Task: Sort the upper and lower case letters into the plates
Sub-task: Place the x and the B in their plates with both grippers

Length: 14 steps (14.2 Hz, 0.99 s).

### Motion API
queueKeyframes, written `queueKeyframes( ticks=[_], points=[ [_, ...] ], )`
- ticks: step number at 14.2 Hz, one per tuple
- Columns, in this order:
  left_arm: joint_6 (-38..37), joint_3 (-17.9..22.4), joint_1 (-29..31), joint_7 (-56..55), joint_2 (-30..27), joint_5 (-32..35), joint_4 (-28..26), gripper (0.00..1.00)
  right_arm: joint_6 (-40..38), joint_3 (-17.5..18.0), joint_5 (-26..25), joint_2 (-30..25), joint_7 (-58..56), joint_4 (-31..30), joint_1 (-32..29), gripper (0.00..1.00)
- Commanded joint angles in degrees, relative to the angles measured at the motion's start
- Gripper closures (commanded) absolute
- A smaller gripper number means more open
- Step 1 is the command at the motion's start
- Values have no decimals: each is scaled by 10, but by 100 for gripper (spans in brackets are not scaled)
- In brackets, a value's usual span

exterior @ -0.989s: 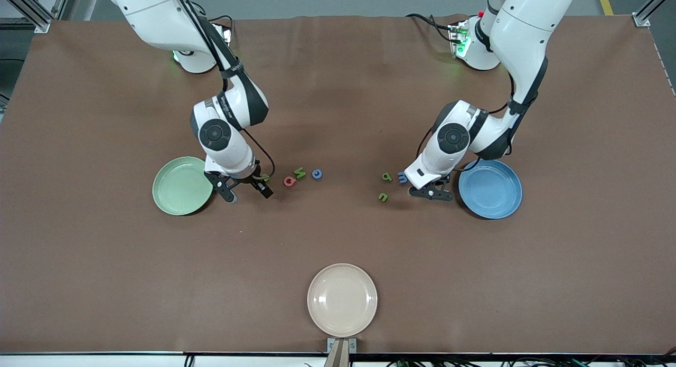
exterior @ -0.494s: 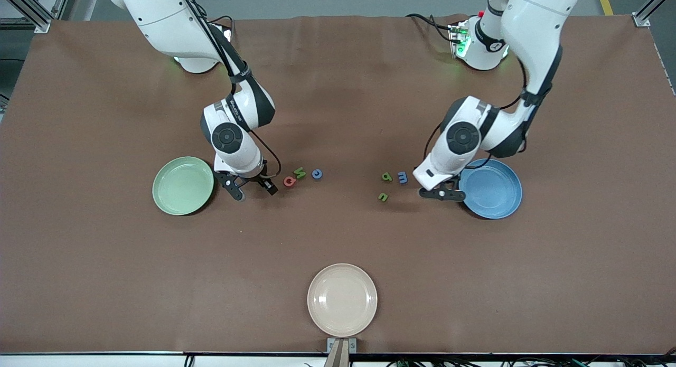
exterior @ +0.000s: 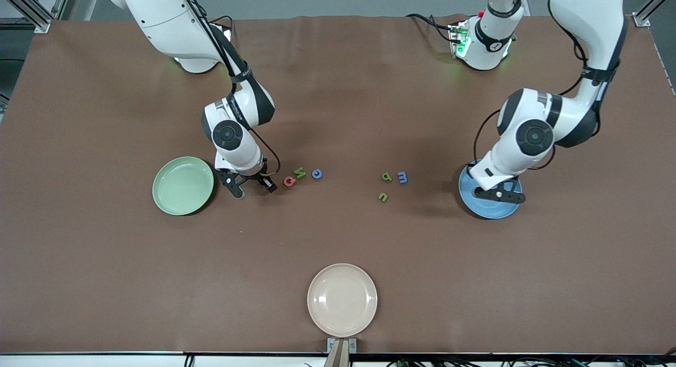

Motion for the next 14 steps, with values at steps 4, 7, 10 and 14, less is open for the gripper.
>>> queueKeyframes(
  ticks=[4, 7, 10, 14],
  points=[
    [90, -5, 41, 47, 7, 32, -61, 96, 2, -5, 4, -10, 13, -19, 15, 90],
    [98, -6, 66, 47, 19, 84, -69, 95, -18, -8, 2, -20, -5, -12, 8, 100],
    [125, -5, 68, 47, 33, 90, -76, 94, -74, -9, -2, -61, -99, -11, -45, 100],
    [125, -5, 68, 47, 36, 90, -75, 82, -152, -9, -3, -116, -262, -15, -127, 100]
  ],
)
